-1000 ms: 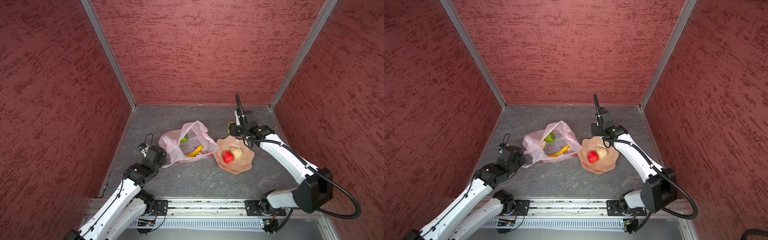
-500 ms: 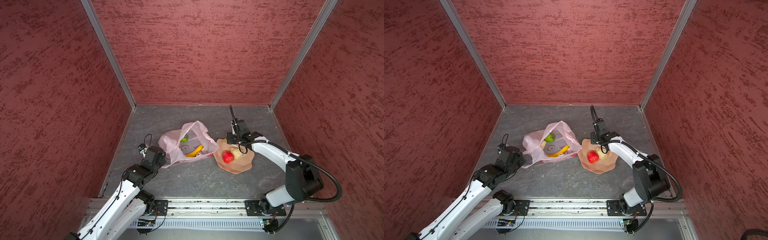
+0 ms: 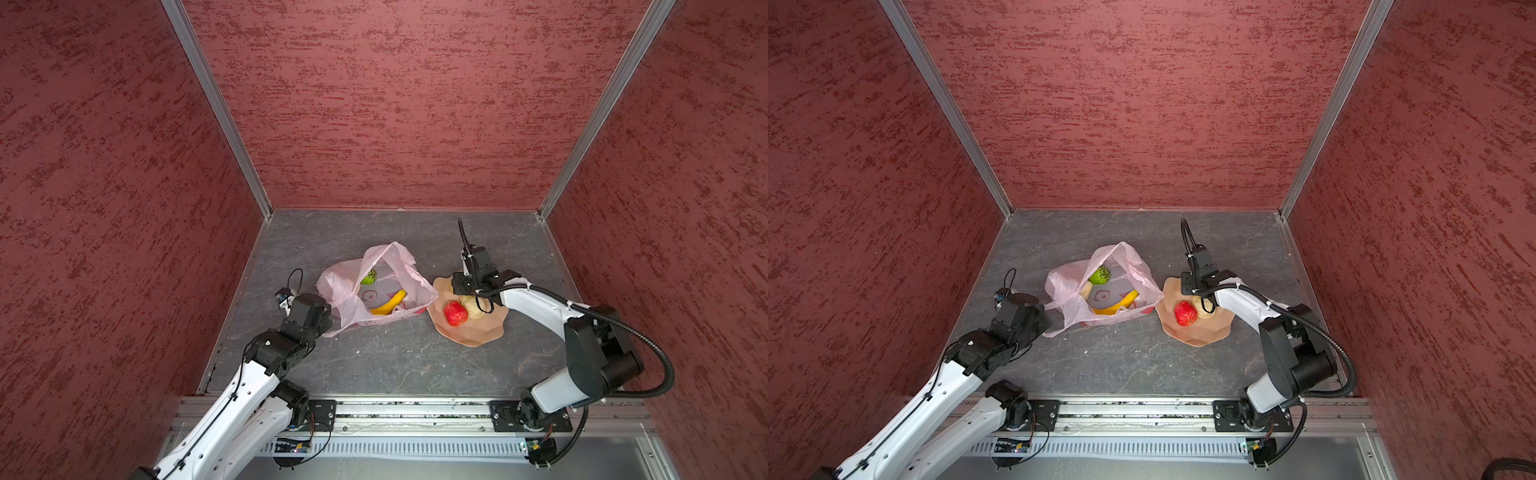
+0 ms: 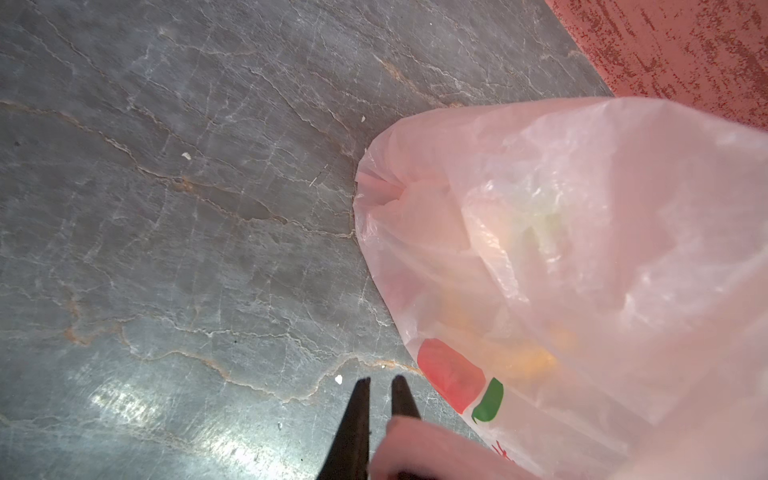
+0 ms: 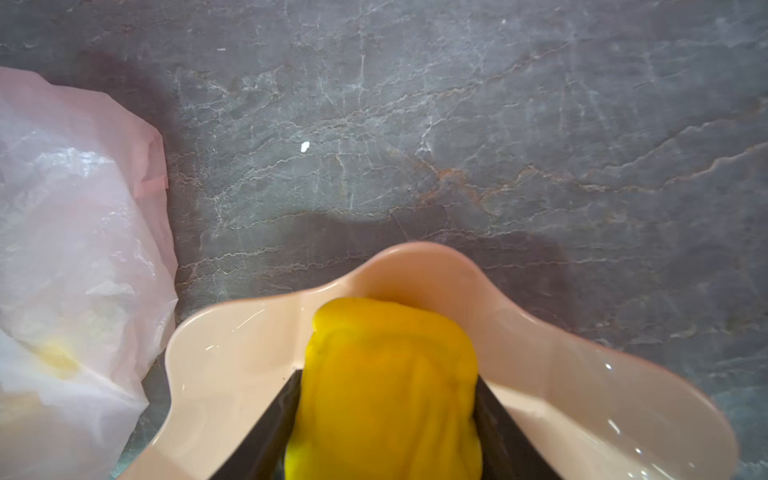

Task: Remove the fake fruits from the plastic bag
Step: 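Move the yellow lemon over the peach bowl and lower it, then open the right gripper to release the lemon into the bowl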

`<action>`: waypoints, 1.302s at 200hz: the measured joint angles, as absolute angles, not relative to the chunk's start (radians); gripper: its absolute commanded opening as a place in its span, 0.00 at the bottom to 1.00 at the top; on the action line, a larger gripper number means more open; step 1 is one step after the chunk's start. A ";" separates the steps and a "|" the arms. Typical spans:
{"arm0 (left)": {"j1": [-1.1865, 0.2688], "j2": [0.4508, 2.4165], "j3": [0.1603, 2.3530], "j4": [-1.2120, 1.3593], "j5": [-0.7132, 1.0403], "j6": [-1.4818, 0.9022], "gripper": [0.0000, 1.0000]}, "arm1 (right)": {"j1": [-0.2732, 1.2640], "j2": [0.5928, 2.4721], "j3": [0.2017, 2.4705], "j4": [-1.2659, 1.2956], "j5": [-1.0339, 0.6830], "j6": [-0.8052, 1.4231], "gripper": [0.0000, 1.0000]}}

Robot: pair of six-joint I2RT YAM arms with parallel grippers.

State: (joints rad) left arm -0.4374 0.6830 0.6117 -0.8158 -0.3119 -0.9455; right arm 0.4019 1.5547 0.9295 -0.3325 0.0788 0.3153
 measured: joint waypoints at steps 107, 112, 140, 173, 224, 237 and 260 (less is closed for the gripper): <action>-0.437 0.680 0.612 -0.815 -0.311 -0.946 0.14 | 0.402 1.556 0.892 -0.300 0.063 0.337 0.63; -0.437 0.680 0.612 -0.815 -0.311 -0.946 0.14 | 0.402 1.556 0.892 -0.299 0.063 0.337 0.63; -0.437 0.677 0.612 -0.816 -0.310 -0.946 0.14 | 0.402 1.556 0.889 -0.296 0.063 0.338 0.66; -0.437 0.662 0.612 -0.816 -0.307 -0.946 0.14 | 0.402 1.556 0.881 -0.297 0.063 0.338 0.70; -0.437 0.658 0.612 -0.816 -0.303 -0.946 0.14 | 0.402 1.528 0.881 -0.297 0.064 0.342 0.75; -0.437 0.658 0.612 -0.816 -0.303 -0.946 0.14 | 0.402 1.515 0.881 -0.298 0.065 0.342 0.76; -0.437 0.659 0.612 -0.816 -0.300 -0.945 0.14 | 0.402 1.485 0.881 -0.311 0.068 0.341 0.76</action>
State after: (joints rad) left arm -0.4374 0.6590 0.6117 -0.8158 -0.2996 -0.9455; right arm 0.4019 1.4845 0.8814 -0.3107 0.0681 0.3412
